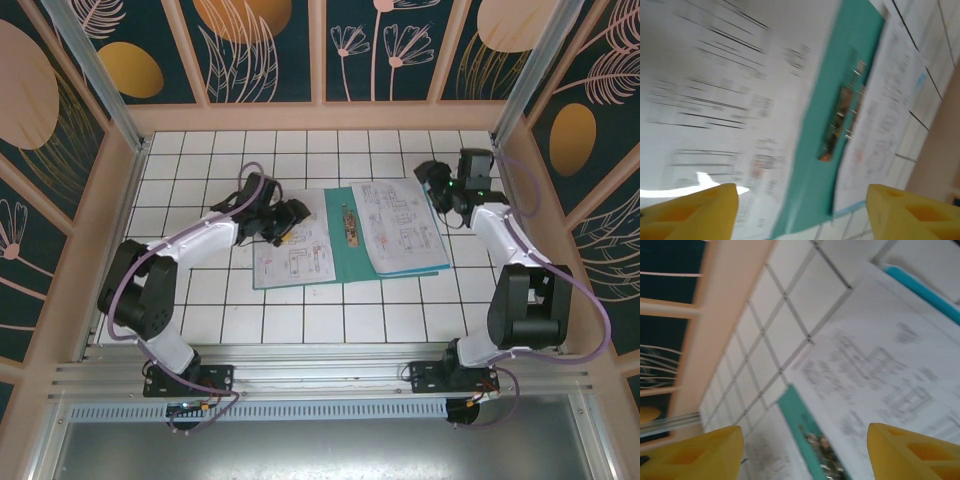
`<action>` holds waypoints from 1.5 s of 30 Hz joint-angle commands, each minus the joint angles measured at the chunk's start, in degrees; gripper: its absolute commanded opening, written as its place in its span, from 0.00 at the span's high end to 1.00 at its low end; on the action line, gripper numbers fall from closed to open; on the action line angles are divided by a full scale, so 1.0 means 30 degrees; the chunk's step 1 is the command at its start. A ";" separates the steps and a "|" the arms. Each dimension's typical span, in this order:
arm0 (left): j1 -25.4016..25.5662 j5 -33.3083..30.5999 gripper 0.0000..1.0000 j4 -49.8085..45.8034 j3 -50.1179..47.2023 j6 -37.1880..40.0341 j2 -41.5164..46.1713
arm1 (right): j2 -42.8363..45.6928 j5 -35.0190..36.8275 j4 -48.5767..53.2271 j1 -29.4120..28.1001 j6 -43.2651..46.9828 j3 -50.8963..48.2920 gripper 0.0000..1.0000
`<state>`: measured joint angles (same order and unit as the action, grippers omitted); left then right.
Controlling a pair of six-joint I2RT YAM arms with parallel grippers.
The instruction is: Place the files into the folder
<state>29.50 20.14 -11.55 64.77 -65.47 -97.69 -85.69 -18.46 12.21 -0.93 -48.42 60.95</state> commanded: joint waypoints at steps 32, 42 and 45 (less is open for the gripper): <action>0.6332 0.3884 0.58 0.4905 0.4498 -0.4129 -0.8470 | -0.3780 0.2046 -0.0102 -0.1072 -0.1159 -0.3317 0.35; 0.6347 0.3879 0.62 0.4817 0.4622 -0.4045 -0.8682 | -0.3546 0.2286 -0.0284 -0.0815 -0.1583 -0.4255 0.35; 0.6367 0.3892 0.63 0.4814 0.4659 -0.4045 -0.8744 | -0.3435 0.2401 -0.0347 -0.0820 -0.1794 -0.4379 0.35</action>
<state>48.45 31.59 1.93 77.23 -76.86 -122.89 -96.09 -13.89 9.63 -3.84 -52.45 49.80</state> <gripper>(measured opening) 0.371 0.651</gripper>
